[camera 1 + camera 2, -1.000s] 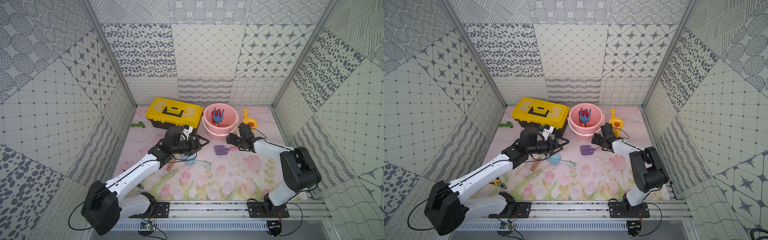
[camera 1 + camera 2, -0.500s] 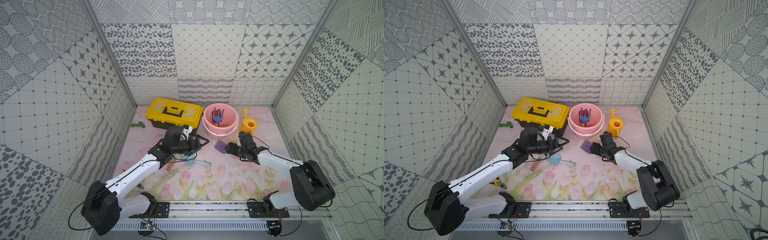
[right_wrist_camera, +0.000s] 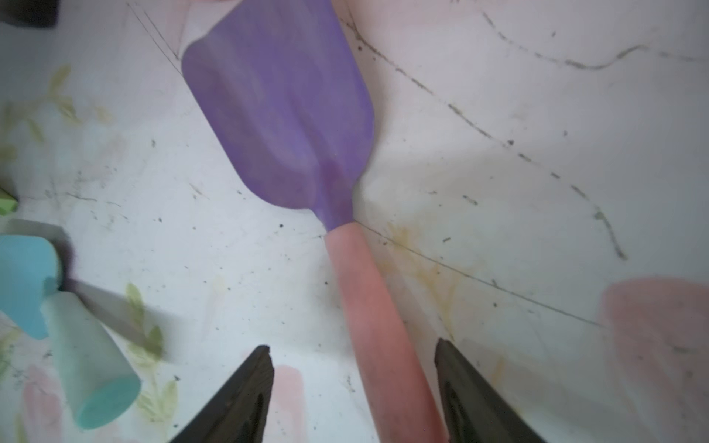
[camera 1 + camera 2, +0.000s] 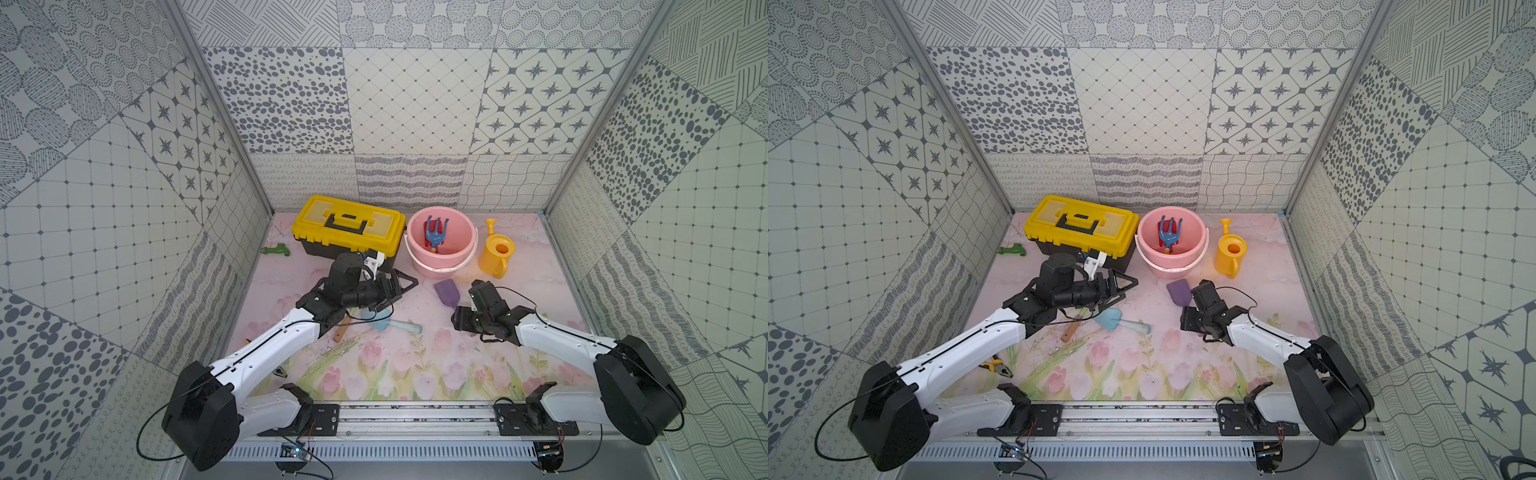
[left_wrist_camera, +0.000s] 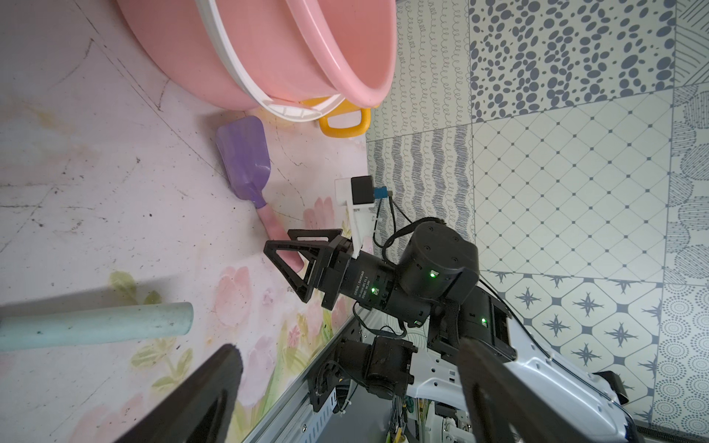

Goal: Organize the gardening tools
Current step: Pick up the gardening tool from the center of the board.

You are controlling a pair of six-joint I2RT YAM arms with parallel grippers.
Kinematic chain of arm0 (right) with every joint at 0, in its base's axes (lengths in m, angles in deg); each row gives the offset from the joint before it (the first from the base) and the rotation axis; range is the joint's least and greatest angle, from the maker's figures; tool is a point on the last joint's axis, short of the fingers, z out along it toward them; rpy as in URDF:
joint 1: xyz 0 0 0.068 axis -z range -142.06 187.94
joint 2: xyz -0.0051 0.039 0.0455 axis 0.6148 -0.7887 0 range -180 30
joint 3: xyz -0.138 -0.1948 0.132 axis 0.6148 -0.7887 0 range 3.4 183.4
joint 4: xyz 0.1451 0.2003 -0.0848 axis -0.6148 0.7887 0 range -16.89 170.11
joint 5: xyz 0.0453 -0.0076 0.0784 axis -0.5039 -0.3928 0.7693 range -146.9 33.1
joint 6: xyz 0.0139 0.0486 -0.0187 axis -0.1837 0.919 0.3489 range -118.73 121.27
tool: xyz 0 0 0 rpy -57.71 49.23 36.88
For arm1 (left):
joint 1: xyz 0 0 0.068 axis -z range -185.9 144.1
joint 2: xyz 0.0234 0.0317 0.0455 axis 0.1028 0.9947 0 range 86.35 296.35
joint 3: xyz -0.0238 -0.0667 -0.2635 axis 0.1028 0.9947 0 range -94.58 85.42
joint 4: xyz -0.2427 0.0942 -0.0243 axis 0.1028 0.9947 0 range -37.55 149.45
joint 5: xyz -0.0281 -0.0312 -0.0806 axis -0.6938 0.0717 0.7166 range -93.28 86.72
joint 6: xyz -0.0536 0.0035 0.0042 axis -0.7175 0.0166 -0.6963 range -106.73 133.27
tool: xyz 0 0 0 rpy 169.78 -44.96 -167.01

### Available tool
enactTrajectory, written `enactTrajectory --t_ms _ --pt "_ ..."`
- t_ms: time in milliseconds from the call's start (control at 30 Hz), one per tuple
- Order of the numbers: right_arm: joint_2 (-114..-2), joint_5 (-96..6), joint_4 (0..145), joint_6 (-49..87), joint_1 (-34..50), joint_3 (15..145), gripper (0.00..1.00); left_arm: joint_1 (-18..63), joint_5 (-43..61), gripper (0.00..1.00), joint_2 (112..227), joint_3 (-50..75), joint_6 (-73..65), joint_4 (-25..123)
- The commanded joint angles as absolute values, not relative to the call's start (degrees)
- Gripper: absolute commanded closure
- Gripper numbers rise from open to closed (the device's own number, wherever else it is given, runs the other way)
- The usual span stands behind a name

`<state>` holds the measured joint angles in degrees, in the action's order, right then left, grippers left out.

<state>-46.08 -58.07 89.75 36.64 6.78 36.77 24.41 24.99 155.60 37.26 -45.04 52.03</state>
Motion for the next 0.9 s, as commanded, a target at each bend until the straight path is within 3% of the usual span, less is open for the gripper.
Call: enactTrajectory --t_ms 0,200,433,600,867 --pt "-46.4 -60.4 90.3 36.1 5.7 36.2 0.40 24.5 24.8 0.06 155.4 37.2 -43.8 51.2" --pt "-46.1 -61.4 92.3 37.7 3.6 36.1 0.62 24.5 24.8 0.07 155.4 37.1 -43.8 51.6" --pt "-40.6 -61.8 92.9 38.7 1.8 33.2 0.99 24.6 24.4 0.07 155.2 37.1 -43.6 51.5" --pt "-29.0 -62.6 94.9 38.6 -0.6 30.5 1.00 25.3 24.2 0.11 156.6 37.6 -44.3 49.3" --pt "-15.7 -62.5 97.1 36.2 -8.5 33.4 1.00 31.2 25.9 0.33 165.1 32.5 -42.1 46.2"
